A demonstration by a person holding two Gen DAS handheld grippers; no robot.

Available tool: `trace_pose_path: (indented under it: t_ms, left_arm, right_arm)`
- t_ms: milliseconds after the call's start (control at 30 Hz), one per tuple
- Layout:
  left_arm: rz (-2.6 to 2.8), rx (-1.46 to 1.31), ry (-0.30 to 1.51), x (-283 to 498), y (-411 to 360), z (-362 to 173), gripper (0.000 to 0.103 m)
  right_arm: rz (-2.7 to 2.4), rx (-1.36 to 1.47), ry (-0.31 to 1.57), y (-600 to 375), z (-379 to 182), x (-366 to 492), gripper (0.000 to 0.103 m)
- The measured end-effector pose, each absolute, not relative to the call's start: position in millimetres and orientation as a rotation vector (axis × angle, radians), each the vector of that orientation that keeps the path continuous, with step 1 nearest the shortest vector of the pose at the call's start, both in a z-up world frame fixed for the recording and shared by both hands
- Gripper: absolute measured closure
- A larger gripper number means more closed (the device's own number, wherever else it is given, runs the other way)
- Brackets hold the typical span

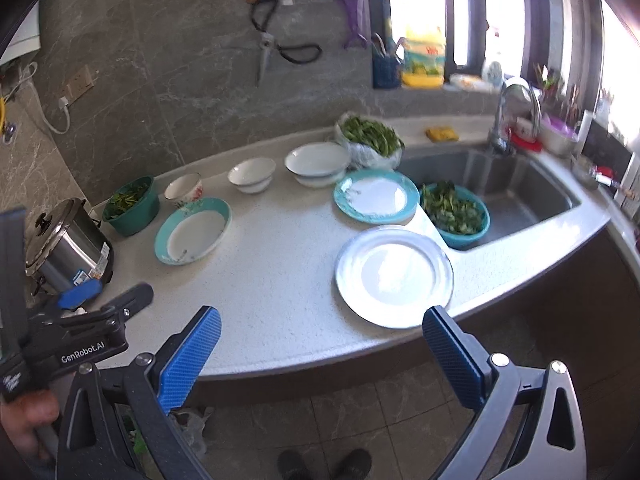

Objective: Organize plates and bowls
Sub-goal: 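Reach both tools to the white plate rim and close on it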

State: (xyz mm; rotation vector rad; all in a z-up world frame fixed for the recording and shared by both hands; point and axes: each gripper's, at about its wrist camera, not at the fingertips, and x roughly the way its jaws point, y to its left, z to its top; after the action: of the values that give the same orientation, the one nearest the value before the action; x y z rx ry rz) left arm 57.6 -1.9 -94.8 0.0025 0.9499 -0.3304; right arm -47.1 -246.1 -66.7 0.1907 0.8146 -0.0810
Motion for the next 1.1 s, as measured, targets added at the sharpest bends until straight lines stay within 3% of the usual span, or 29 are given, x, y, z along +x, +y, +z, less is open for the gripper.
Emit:
trace_pose_path:
  t_ms: [167, 333, 433, 567, 667, 733, 800, 1100]
  left_arm:
    - [-0.502, -0.051, 1.009, 82, -34, -148, 0.0]
    - [-0.528, -0.157, 1.187, 134, -79, -199, 0.0]
    - [-0.478, -0.182, 1.261, 168, -107, -228, 0.0]
    - [-0.451, -0.166, 1.319, 204, -136, -256, 0.002]
    - [-0.475, -0.154, 1.326, 214, -155, -265, 0.002]
    - [-0.502, -0.167, 1.333, 216, -165, -269, 0.007]
    - [-0.512, -0.175, 1.358, 220, -171, -277, 0.023]
    - [-0.627, -0.212, 1.393, 225, -168, -284, 0.046]
  right_arm:
    - [-0.049, 0.298, 0.845, -317, -99, -34, 0.0]
    - [0.104, 0.536, 0.862, -413, -153, 4, 0.01]
    - [0.224, 0.698, 0.921, -461, -193, 35, 0.022]
    - [0.296, 0.777, 0.993, -503, -234, 66, 0.055]
    - [0.32, 0.822, 1.024, -525, -253, 77, 0.056]
    - [0.379, 0.869, 1.033, -536, -266, 84, 0.056]
    - [0.419, 0.877, 1.043, -540, -273, 91, 0.056]
    - [0.489, 0.943, 1.07, -551, -293, 105, 0.058]
